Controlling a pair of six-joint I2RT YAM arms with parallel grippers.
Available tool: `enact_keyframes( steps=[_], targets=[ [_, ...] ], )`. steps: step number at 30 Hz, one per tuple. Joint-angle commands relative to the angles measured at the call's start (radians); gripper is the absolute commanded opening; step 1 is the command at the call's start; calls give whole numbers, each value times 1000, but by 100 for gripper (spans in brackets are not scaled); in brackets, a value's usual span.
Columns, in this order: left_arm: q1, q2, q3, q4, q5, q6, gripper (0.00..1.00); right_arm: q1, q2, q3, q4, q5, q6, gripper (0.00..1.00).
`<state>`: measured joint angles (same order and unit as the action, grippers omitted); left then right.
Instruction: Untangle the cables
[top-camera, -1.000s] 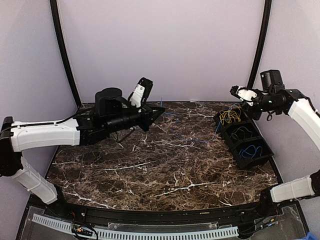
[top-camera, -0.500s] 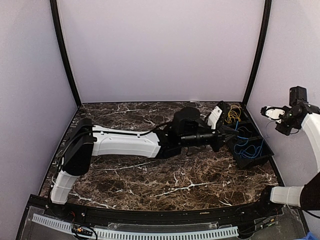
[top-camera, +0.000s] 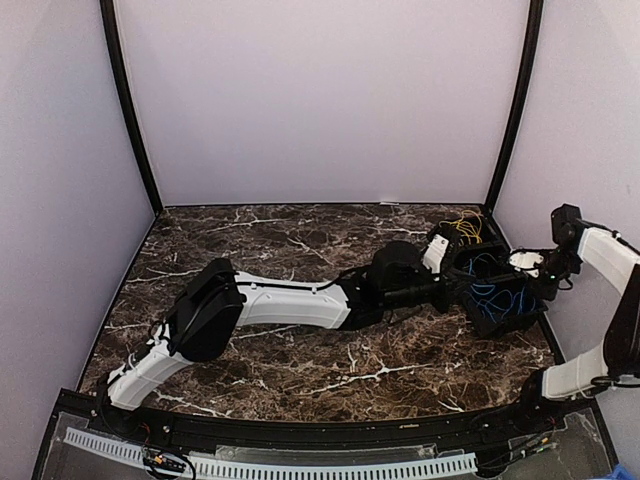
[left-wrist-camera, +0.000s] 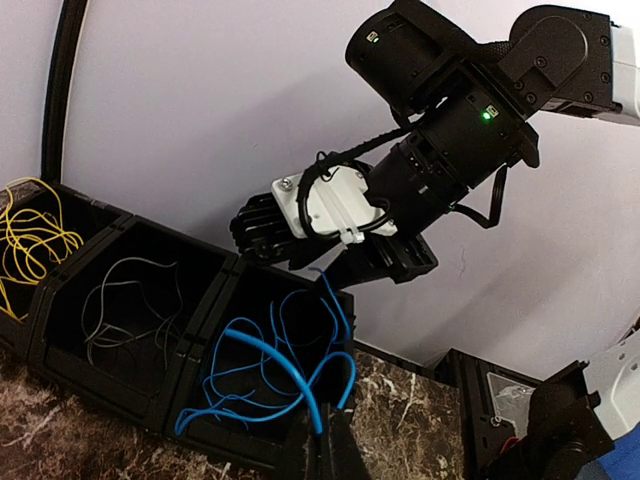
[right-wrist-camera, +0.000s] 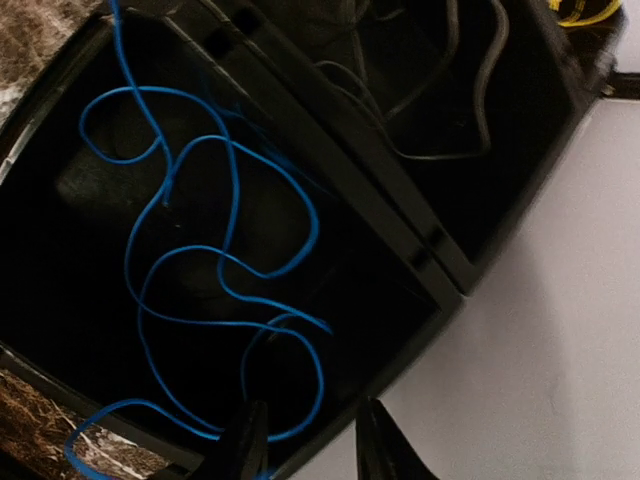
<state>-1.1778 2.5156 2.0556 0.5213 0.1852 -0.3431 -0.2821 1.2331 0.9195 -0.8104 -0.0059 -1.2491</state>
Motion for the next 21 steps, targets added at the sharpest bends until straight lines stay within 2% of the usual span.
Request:
enact_keyframes(
  steps=[1,3,7,10,14,21],
  targets=[
    [0,-8,28,8,-48,-20,0,0,76,53,-71,-113,73,37],
    [4,-5,28,8,-50,-22,0,-2,96,111,-137,-132,94,41],
    [11,-3,24,5,-44,-28,0,-3,76,209,-287,-194,76,57],
    [14,-2,20,10,-41,-34,0,0,35,224,-301,-225,77,64],
    [15,0,20,13,-36,-39,0,10,-2,234,-285,-286,118,66],
    [15,0,19,7,-36,-41,0,90,-2,232,-396,-622,178,67]
  ],
)
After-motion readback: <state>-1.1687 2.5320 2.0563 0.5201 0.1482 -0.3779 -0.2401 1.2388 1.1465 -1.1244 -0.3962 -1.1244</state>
